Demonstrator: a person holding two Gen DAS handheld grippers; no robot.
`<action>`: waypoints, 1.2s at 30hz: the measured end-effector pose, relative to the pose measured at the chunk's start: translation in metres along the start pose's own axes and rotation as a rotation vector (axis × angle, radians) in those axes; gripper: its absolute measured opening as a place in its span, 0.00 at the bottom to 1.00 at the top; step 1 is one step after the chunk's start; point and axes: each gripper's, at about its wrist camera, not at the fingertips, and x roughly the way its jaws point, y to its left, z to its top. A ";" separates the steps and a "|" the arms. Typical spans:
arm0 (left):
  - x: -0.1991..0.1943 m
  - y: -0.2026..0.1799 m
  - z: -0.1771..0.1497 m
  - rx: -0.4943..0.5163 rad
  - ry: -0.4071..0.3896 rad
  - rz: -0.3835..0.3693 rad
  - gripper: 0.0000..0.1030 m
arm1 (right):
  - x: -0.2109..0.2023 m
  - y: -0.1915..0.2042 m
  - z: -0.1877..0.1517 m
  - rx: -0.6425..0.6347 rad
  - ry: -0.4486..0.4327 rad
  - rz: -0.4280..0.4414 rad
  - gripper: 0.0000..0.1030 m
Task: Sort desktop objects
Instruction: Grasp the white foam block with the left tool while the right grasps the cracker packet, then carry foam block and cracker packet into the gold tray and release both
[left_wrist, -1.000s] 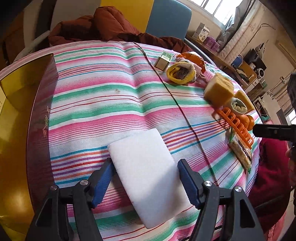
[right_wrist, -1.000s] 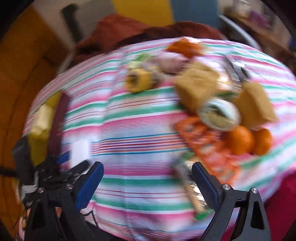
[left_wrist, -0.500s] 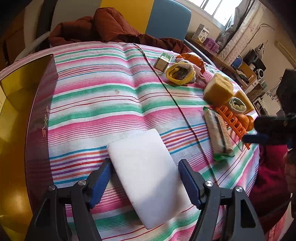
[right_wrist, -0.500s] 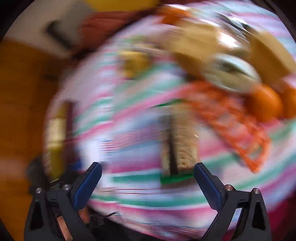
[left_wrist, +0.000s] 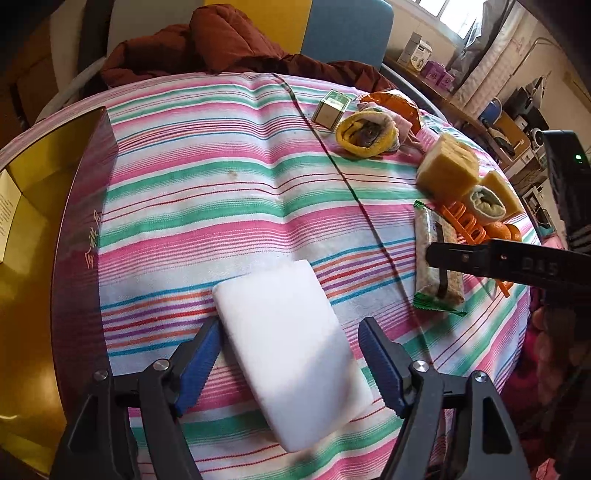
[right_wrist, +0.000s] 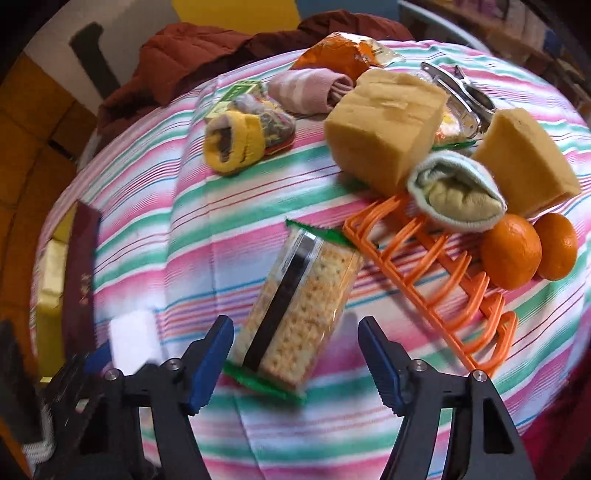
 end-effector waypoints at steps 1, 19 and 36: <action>0.000 0.000 -0.001 0.000 0.003 0.005 0.74 | 0.006 0.005 0.003 -0.009 0.000 -0.002 0.69; 0.000 -0.008 -0.014 0.009 0.004 0.080 0.75 | 0.003 0.013 -0.036 -0.142 -0.098 0.005 0.51; -0.026 0.015 -0.026 -0.068 -0.084 -0.051 0.59 | -0.014 0.045 -0.070 -0.194 -0.106 0.120 0.48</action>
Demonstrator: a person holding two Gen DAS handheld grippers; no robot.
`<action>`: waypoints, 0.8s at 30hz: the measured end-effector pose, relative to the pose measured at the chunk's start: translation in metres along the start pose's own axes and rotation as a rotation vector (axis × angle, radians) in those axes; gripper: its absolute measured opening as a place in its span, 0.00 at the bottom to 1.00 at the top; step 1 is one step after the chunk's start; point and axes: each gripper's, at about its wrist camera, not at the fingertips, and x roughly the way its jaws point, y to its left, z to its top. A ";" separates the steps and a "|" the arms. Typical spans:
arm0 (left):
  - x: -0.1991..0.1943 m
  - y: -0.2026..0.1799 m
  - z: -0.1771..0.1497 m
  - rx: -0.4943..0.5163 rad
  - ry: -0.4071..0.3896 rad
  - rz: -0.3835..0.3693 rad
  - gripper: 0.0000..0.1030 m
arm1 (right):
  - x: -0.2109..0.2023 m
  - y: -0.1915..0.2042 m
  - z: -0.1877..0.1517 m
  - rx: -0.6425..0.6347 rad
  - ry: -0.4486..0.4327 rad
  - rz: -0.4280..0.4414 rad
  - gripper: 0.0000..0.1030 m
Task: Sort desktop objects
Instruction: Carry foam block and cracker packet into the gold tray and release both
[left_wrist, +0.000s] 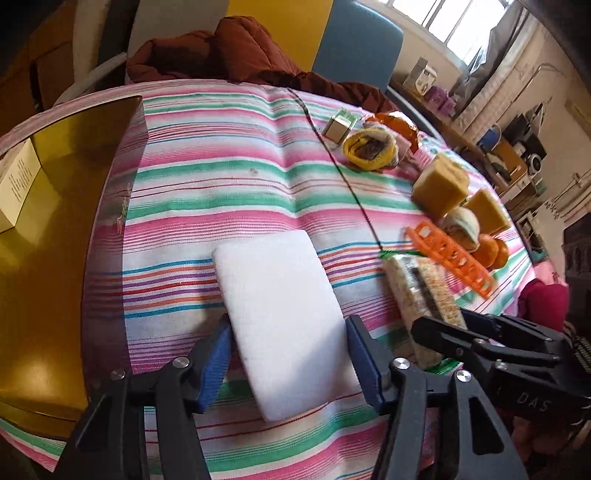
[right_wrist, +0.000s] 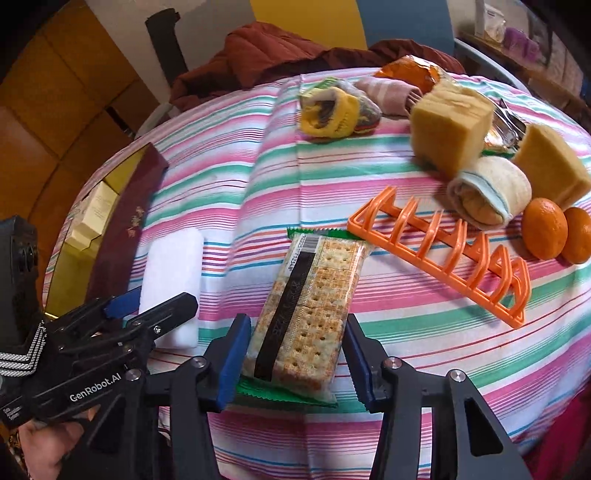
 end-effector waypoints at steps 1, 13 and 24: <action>-0.005 0.001 0.000 0.000 -0.009 -0.002 0.58 | -0.001 0.002 0.001 -0.005 -0.001 0.006 0.47; -0.061 0.020 0.010 -0.044 -0.126 -0.109 0.58 | -0.012 0.031 0.016 -0.026 -0.045 0.075 0.14; -0.074 0.049 0.012 -0.103 -0.157 -0.096 0.59 | 0.023 0.072 0.010 -0.319 0.021 -0.130 0.78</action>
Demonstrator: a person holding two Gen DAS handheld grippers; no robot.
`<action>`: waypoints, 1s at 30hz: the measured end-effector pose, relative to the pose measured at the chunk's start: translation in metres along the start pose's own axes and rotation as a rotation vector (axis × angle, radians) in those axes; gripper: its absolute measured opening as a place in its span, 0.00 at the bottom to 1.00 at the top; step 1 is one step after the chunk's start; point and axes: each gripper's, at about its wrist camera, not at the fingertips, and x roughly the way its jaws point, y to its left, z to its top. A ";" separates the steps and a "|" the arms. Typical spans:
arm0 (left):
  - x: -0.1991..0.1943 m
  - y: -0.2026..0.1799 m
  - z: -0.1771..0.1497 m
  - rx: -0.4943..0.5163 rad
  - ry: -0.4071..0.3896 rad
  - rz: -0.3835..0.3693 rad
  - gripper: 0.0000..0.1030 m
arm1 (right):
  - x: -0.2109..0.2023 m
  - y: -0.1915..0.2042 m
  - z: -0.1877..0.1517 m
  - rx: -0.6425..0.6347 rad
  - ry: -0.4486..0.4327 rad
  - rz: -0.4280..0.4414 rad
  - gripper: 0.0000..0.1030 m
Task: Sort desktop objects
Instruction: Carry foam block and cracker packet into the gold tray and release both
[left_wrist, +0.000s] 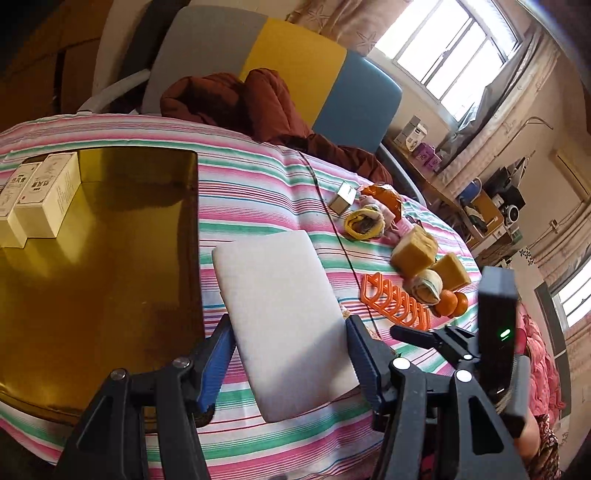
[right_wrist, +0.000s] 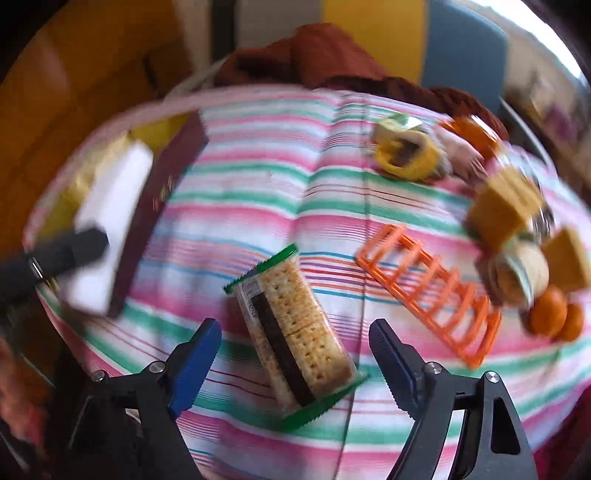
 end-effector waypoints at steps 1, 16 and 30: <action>-0.001 0.003 0.001 -0.001 -0.003 0.006 0.59 | 0.006 0.004 0.001 -0.039 0.019 -0.016 0.76; -0.012 0.079 0.033 -0.034 -0.010 0.107 0.59 | -0.013 0.011 0.044 0.081 -0.009 0.197 0.45; 0.045 0.145 0.104 0.066 0.088 0.331 0.66 | 0.023 0.109 0.152 0.158 -0.006 0.377 0.45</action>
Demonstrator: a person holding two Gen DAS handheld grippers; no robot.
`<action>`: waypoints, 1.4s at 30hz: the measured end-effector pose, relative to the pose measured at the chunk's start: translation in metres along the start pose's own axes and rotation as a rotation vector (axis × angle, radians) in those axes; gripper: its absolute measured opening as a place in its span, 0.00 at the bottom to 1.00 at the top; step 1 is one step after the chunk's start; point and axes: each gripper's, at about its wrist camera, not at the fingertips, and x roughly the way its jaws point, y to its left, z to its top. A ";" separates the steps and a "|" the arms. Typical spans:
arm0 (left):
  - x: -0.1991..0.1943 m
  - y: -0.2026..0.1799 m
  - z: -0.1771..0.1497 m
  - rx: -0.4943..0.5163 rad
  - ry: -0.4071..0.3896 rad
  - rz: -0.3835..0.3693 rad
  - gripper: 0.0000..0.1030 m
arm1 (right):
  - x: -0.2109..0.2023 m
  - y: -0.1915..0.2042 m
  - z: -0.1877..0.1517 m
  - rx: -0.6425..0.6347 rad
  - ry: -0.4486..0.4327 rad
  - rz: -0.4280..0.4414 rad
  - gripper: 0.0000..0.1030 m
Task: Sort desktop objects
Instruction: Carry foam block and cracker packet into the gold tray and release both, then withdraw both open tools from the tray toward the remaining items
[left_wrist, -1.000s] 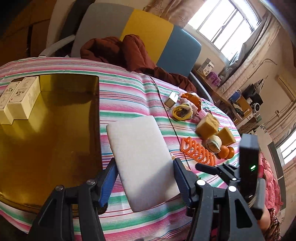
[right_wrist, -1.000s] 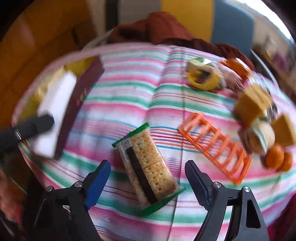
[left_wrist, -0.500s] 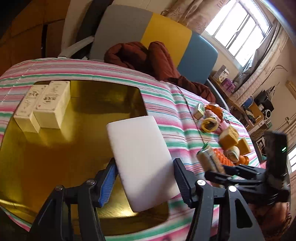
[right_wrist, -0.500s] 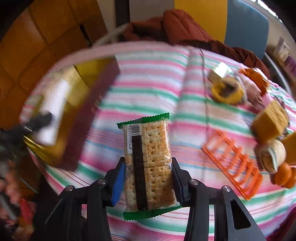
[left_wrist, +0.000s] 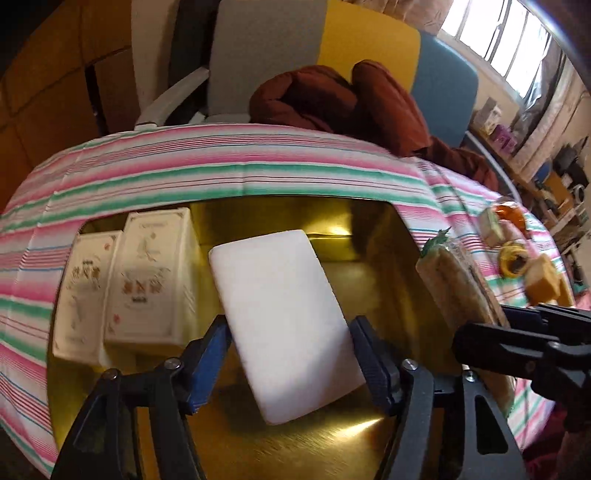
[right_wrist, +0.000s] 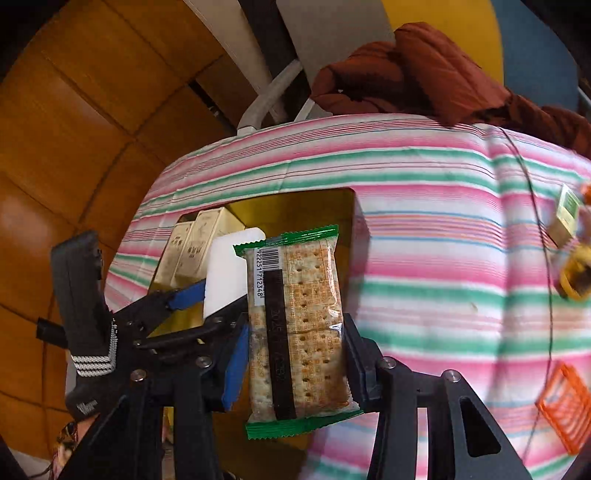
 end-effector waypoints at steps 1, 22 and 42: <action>0.001 0.003 0.003 0.000 0.009 0.032 0.66 | 0.009 -0.001 0.007 0.014 0.008 -0.002 0.45; -0.073 0.072 -0.044 -0.256 -0.201 0.093 0.73 | 0.067 0.029 0.033 0.047 0.067 0.029 0.45; -0.098 0.109 -0.100 -0.465 -0.223 0.088 0.72 | 0.122 0.060 -0.005 -0.002 0.243 0.093 0.23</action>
